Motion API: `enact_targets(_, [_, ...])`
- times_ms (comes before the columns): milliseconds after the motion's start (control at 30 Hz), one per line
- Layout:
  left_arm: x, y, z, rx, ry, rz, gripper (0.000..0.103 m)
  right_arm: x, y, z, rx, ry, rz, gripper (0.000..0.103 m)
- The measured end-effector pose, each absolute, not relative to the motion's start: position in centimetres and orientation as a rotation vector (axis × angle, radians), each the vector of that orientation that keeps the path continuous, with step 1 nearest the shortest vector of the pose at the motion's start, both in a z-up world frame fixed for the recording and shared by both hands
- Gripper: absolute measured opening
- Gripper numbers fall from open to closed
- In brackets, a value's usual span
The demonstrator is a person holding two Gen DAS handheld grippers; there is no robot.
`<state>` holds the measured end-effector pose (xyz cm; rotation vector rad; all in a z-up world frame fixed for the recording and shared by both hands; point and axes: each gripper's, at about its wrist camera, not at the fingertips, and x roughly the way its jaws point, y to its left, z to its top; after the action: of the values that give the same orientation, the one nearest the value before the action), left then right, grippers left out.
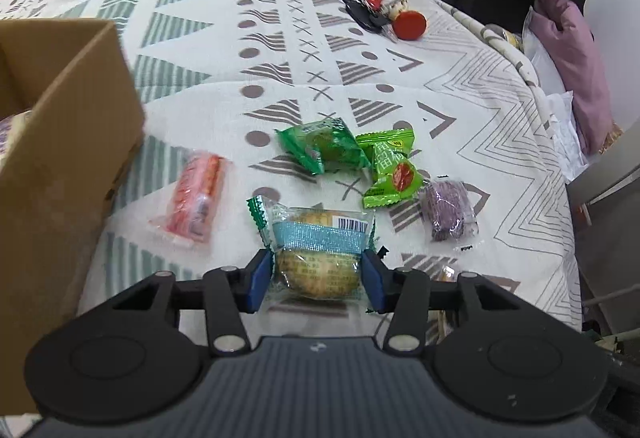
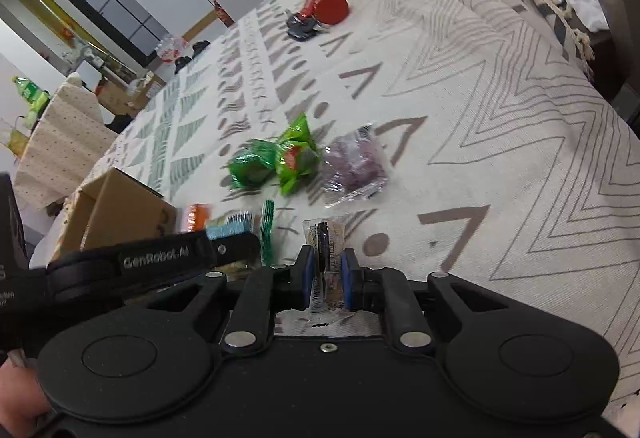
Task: Organize snacks
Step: 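Grasp the round biscuit pack with the left tool while the right tool grasps the clear stick pack, then carry the biscuit pack and clear stick pack into the box while opening both tools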
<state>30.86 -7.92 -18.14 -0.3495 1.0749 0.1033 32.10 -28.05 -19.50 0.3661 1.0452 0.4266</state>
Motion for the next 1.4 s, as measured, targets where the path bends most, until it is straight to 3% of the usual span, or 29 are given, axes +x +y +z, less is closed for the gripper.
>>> enact_targets(800, [23.7,-4.0,-8.5,-0.366,0.967,0.126,0.048,26.2,-24.8,-12.2,0.44,0.878,0.488,0.014])
enact_targets(1400, [22.0,1.7,-4.5,-0.412,0.896,0.128,0.048,25.8,-21.3,-8.1,0.412,0.814,0.481,0.014])
